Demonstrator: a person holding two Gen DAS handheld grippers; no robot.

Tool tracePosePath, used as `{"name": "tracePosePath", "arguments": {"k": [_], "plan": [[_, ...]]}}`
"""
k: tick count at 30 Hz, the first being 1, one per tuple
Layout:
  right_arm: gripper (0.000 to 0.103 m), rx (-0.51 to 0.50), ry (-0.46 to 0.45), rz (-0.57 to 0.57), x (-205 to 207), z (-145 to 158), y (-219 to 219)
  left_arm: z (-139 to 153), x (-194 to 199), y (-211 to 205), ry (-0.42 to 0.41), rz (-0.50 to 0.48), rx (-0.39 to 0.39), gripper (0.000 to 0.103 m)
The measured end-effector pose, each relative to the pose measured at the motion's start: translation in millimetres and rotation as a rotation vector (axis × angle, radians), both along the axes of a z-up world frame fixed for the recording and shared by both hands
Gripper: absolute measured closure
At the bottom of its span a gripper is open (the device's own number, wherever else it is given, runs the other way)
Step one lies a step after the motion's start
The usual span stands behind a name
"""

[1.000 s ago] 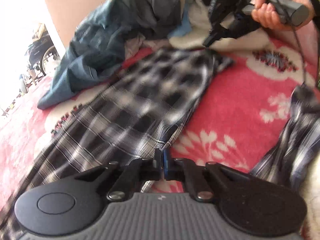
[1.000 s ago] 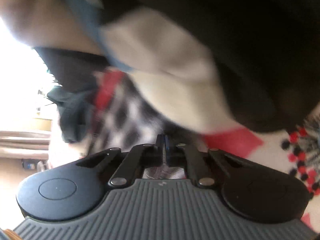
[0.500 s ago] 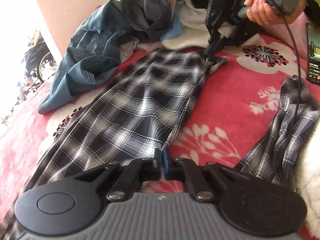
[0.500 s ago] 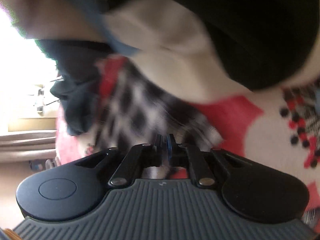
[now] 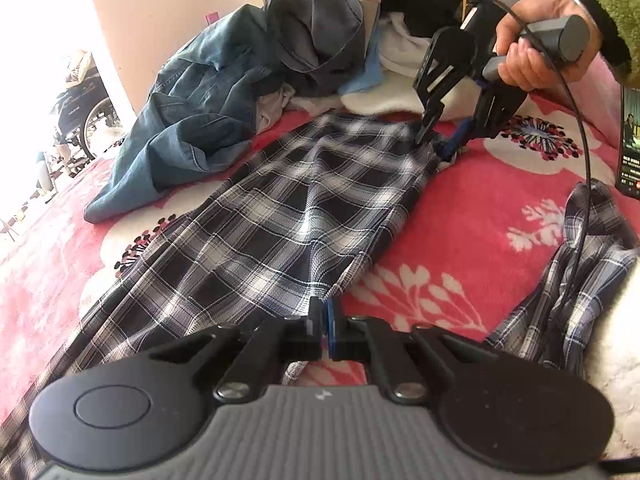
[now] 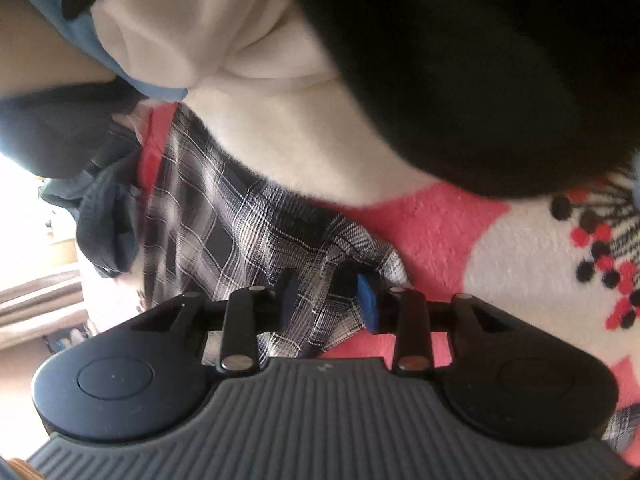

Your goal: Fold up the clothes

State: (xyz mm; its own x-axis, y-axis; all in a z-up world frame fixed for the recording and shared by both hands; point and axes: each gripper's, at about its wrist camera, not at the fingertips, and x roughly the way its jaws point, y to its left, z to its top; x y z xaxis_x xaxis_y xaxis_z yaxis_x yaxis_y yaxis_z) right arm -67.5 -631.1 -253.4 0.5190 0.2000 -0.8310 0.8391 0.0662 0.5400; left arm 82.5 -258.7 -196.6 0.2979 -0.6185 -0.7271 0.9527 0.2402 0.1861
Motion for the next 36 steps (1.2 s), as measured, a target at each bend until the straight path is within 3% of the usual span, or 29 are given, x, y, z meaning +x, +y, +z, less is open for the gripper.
{"name": "tracePosePath", "arguments": {"k": [3, 4, 9, 14, 17, 19, 22, 26, 31, 36], "plan": [[0.098, -0.054, 0.017, 0.042, 0, 7, 1, 2, 2, 2, 0.007, 0.009, -0.010, 0.100], [0.101, -0.071, 0.011, 0.044, -2, 9, 1, 2, 3, 2, 0.011, 0.012, -0.014, 0.100], [0.102, -0.165, -0.117, 0.030, 0, 39, 4, 11, 6, 6, -0.010, 0.026, -0.048, 0.100], [0.102, -0.341, -0.329, 0.102, 17, 111, 9, 38, 10, 12, -0.017, 0.038, -0.117, 0.100], [0.102, -0.432, -0.351, 0.152, 12, 134, 18, 41, 7, 11, -0.001, 0.010, -0.114, 0.100], [0.102, -0.436, -0.322, 0.149, 1, 127, 22, 34, 3, 10, 0.011, -0.010, -0.087, 0.100], [0.102, -0.377, -0.233, 0.095, -24, 89, 24, 16, -5, 7, 0.045, -0.048, -0.026, 0.100], [0.102, -0.245, -0.163, -0.028, -58, 40, 36, 2, -13, 11, 0.037, -0.093, 0.033, 0.100], [0.102, -0.263, -0.197, -0.025, -72, 48, 49, -1, -12, 17, 0.064, -0.106, 0.060, 0.099], [0.098, -0.227, -0.081, 0.003, -65, 12, 46, -18, -16, 11, 0.059, -0.122, 0.140, 0.090]]}}
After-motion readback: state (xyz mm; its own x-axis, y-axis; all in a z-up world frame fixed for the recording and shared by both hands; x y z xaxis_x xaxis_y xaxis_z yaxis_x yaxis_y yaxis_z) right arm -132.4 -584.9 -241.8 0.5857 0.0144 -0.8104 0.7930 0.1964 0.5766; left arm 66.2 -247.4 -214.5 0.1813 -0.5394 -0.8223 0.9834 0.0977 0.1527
